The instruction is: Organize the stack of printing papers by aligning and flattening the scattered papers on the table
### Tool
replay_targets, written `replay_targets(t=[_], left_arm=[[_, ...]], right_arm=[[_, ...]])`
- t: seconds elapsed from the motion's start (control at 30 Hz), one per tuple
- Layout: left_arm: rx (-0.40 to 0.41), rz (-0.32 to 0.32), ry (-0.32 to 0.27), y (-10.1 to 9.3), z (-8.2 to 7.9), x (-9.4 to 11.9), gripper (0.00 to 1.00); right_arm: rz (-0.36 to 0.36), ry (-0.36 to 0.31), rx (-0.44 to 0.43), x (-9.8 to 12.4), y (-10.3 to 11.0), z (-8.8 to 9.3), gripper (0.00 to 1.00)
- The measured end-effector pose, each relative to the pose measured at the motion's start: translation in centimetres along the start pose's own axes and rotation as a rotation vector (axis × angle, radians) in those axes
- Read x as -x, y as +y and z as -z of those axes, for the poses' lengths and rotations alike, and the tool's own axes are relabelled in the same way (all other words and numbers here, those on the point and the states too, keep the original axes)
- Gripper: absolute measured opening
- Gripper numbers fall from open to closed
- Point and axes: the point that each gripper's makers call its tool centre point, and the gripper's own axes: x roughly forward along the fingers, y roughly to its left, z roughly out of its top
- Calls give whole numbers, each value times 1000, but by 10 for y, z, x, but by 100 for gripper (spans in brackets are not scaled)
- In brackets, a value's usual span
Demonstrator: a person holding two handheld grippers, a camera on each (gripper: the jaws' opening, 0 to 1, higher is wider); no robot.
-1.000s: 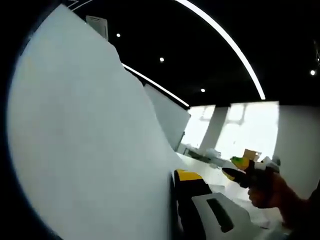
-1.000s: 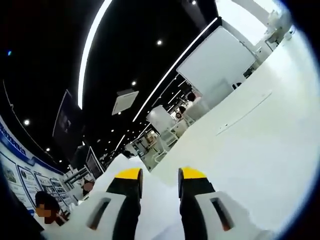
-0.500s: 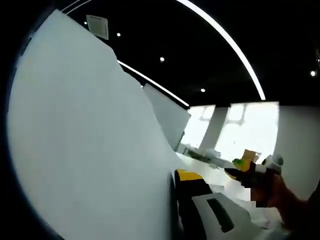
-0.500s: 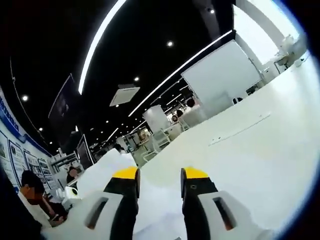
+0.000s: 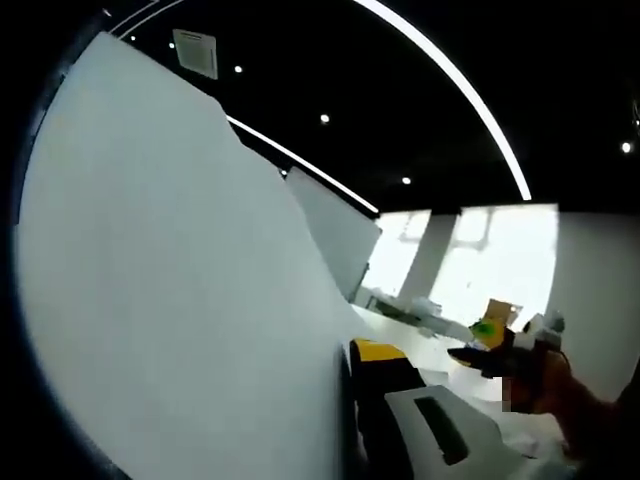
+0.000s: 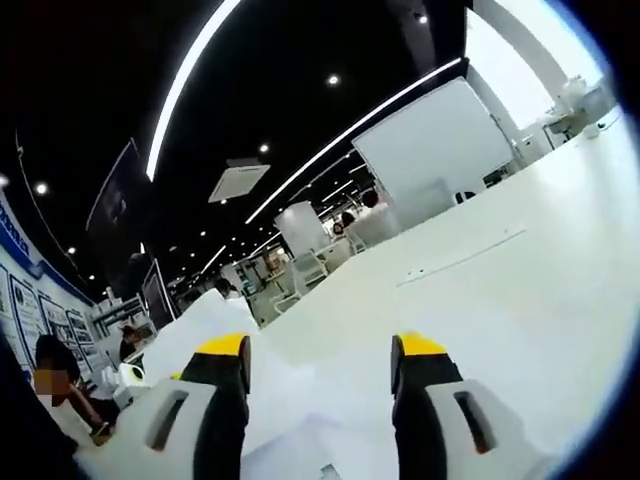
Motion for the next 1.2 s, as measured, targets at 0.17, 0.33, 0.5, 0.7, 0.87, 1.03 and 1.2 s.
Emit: replay_targets(t=[0.17, 0.33, 0.5, 0.7, 0.87, 1.03, 1.2], left_arm=[[0, -1, 0, 0, 0, 0, 10], [1, 0, 0, 0, 0, 0, 11], [-1, -3, -1, 0, 0, 0, 11], [2, -2, -1, 0, 0, 0, 11], [2, -2, -1, 0, 0, 0, 11], [1, -2, -1, 1, 0, 0, 11], [0, -3, 0, 1, 0, 0, 11]], right_arm=[[1, 16, 7, 1, 0, 2, 62], [0, 35, 26, 2, 1, 3, 68], [1, 46, 47, 3, 0, 2, 71], [-3, 54, 56, 3, 2, 1, 74], [-8, 64, 53, 3, 3, 3, 77], [-8, 82, 58, 2, 2, 6, 79], [-20, 90, 35, 2, 3, 7, 83]])
